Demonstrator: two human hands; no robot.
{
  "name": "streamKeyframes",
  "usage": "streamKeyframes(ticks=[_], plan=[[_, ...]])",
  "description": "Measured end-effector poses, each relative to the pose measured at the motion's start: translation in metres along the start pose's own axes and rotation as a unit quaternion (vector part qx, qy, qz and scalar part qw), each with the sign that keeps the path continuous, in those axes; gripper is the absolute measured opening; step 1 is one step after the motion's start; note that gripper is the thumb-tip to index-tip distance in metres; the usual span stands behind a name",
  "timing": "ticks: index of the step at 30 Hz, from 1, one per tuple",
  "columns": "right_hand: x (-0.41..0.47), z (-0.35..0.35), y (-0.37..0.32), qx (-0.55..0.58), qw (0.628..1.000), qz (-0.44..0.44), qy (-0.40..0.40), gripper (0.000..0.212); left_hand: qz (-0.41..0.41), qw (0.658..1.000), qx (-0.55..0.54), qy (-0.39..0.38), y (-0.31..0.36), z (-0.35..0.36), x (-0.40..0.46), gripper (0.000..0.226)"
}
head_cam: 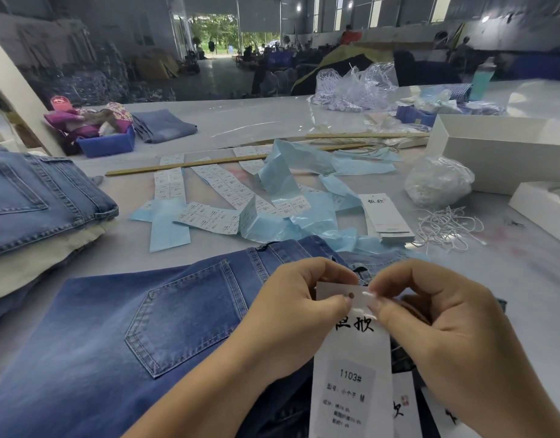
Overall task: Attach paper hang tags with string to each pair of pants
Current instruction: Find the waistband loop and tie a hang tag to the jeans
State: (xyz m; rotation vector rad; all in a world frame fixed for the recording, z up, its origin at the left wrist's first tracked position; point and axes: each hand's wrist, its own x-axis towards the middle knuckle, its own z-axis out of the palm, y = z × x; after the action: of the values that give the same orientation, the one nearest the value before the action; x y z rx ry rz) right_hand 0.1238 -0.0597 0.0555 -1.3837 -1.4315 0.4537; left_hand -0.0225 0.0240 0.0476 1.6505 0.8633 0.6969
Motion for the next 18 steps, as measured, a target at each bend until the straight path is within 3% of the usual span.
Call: streamKeyframes(ticks=[13, 18], plan=[[0.001, 0.016, 0.006, -0.099, 0.995, -0.01, 0.028, 0.023, 0.019, 0.997, -0.053, -0.046, 0.001, 0.0, -0.005, 0.024], [0.001, 0.018, 0.01, -0.089, 0.996, -0.004, 0.027, 0.034, -0.048, 0.976, -0.202, -0.071, -0.005, -0.014, 0.001, 0.03]])
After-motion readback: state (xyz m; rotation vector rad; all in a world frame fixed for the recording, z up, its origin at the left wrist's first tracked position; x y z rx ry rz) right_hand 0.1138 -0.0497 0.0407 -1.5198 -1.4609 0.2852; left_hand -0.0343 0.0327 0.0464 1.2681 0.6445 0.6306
